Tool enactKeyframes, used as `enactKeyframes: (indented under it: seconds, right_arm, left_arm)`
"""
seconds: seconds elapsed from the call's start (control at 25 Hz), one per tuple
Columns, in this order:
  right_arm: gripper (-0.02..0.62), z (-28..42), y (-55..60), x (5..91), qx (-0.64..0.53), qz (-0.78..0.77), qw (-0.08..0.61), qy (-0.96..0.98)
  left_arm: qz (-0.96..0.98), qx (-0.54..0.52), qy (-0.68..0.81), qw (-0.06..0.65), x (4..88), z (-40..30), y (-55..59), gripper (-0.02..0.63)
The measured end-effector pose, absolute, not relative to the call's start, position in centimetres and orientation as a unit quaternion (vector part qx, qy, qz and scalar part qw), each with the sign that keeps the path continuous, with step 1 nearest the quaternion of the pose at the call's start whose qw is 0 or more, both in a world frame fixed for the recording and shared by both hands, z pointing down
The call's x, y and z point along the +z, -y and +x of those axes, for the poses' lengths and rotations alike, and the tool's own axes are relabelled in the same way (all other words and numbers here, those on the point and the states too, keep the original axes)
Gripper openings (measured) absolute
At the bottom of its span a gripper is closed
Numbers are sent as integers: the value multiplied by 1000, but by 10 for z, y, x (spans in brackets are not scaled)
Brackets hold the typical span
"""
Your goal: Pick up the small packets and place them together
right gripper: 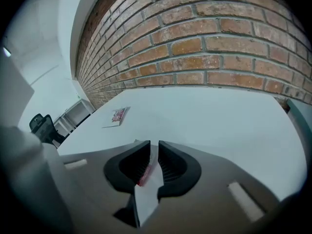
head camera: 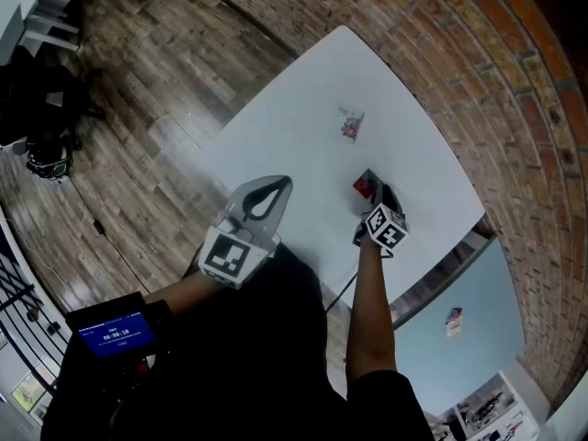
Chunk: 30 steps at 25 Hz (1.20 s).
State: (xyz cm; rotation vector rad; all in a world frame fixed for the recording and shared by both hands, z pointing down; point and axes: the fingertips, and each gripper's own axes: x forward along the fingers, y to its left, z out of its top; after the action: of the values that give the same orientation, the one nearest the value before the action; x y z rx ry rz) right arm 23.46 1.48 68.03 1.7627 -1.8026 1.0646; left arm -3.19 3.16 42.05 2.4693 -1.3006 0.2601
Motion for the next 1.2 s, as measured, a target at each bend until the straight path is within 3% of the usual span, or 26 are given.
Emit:
enactKeyframes:
  seconds: [0.44, 1.2]
  right_arm:
    - [67, 178, -26, 668, 345, 569, 237, 708]
    - [57, 139, 46, 622, 326, 576, 185, 726]
  left_arm:
    - [870, 85, 459, 158, 418, -31, -28, 2]
    - [892, 71, 422, 147, 401, -38, 5, 2]
